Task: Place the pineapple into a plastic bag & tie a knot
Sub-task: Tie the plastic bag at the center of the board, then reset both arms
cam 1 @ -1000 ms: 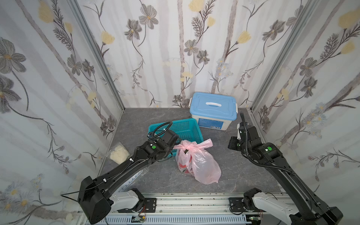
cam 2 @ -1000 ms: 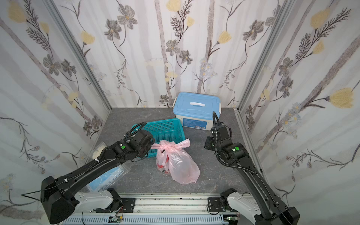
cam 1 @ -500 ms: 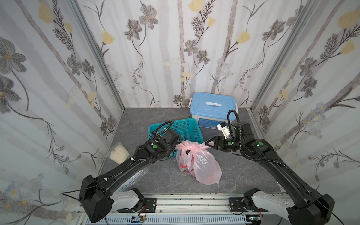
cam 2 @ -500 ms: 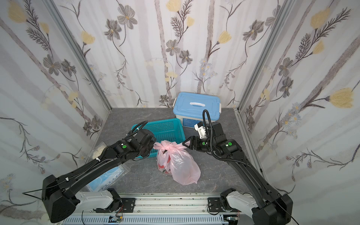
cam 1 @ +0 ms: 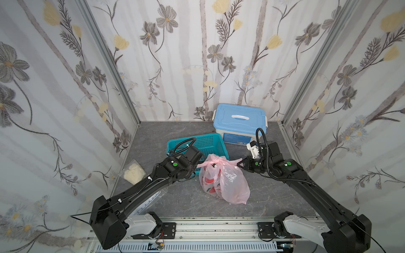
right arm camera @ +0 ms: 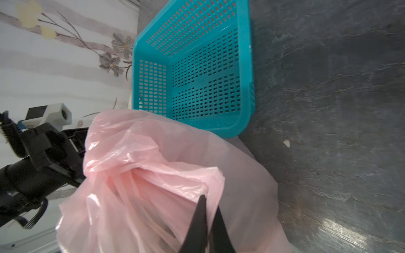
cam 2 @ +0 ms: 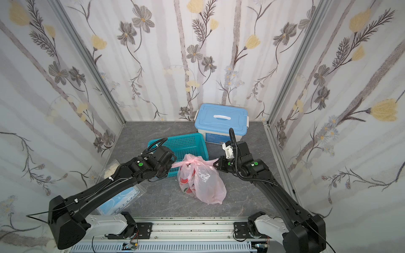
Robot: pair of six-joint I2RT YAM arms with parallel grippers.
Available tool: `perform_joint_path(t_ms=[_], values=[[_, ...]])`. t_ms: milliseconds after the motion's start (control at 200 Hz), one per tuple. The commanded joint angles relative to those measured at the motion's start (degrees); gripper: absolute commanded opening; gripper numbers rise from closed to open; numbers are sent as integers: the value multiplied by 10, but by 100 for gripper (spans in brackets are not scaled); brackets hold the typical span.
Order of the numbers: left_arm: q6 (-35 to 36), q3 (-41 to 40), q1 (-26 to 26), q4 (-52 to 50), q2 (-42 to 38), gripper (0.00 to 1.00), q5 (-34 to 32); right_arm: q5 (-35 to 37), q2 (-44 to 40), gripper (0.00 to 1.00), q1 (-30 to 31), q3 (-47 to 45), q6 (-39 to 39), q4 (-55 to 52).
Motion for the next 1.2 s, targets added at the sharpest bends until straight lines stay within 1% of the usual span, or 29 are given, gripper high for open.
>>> perform_joint_path(t_ms=[0,115,200,225,250,265,300,325,340,370,400,435,455,465,535,629,679,714,754,804,844,899,929,964,1004,1034,1074,1129,1194], values=[[-23,0,2,-80,6,0,-42,102,-1,0,-1,2,-13,-39],[-5,-2,1,-48,14,0,-28,63,0,0,1,25,-22,-18],[43,-3,2,13,7,0,-26,4,-9,0,0,41,-24,27],[58,-4,2,32,4,5,-26,-12,-12,0,-1,45,-24,39],[73,-4,2,48,0,14,-28,-26,-14,14,-1,49,-23,49],[80,-5,1,55,-1,19,-30,-32,-15,26,-1,52,-23,53],[91,-2,1,61,-1,37,-35,-37,-18,53,-2,60,-24,58],[98,1,1,57,-15,50,-42,-34,-21,66,-2,64,-26,59],[101,3,1,52,-19,58,-47,-30,-23,72,-2,66,-27,58],[104,6,1,39,-25,71,-58,-20,-28,79,-5,68,-27,57],[101,10,1,20,-31,81,-70,-6,-36,86,-11,70,-27,55],[93,14,1,-8,-38,91,-86,15,-48,91,-19,67,-24,53],[89,16,1,-26,-43,98,-95,27,-56,93,-24,65,-22,52],[87,16,2,-33,-45,100,-99,33,-61,94,-27,63,-21,52],[81,21,2,-80,-61,100,-133,80,-86,97,-53,50,-18,45],[78,34,10,-148,-71,100,-177,140,-99,97,-95,38,-20,25],[89,43,19,-173,-71,100,-194,191,-96,97,-109,32,-32,17],[103,46,25,-185,-71,100,-211,241,-96,97,-114,25,-48,17],[133,43,37,-185,-73,100,-233,297,-94,96,-120,11,-63,29],[211,26,56,-155,-79,100,-263,341,-89,95,-135,-11,-100,68],[279,2,76,-113,-83,100,-296,381,-84,95,-141,-37,-148,122],[414,-51,102,-14,-87,100,-349,424,-74,95,-151,-85,-214,218],[499,-86,118,59,-88,100,-374,428,-66,96,-160,-118,-252,276],[603,-133,135,154,-88,100,-385,421,-51,97,-173,-157,-283,350],[699,-183,166,260,-88,100,-359,406,-32,97,-188,-184,-299,416],[740,-216,197,323,-89,100,-315,391,-15,98,-198,-206,-310,472],[764,-259,242,394,-91,100,-245,375,12,98,-207,-231,-319,549],[788,-317,290,502,-95,100,-169,345,48,98,-214,-261,-336,662],[825,-376,325,635,-90,100,-92,328,83,98,-216,-306,-356,817]])
